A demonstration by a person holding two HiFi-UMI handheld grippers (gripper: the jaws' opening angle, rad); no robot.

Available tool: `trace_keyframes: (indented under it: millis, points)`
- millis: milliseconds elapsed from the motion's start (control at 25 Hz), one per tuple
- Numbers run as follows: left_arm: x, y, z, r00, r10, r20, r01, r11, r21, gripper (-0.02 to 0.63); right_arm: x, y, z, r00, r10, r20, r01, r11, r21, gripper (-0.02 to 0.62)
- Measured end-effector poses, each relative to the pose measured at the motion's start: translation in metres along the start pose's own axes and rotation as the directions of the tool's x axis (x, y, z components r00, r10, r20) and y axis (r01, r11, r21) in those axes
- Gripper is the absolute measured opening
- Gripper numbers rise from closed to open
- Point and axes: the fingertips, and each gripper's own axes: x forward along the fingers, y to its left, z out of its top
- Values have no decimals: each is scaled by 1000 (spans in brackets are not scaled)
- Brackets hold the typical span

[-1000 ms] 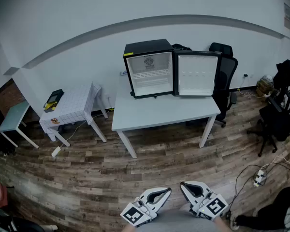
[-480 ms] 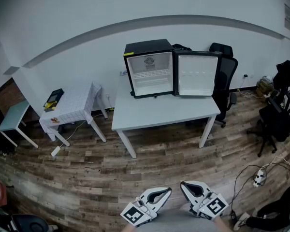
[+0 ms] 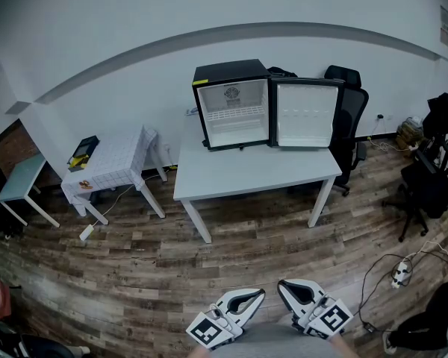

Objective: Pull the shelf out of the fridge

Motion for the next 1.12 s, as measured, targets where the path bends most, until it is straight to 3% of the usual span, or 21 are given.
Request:
trace_keyframes:
  millis: [560,760,1120]
  points:
    - [-13,11,-2,1000,14,-4,-14,1000,-9,11,12,-6,-4,999,-46,6,46,999,-7,14]
    - [-18,19,-5,1000,26,-7,-26,1000,-16,11,19,1,-8,1000,-14,-13,15,1000,13,12]
    - [3,33,-11,1000,9,-1,-9,1000,-13,11,24,-28,-11,999,-39,-24,40,999,14,13]
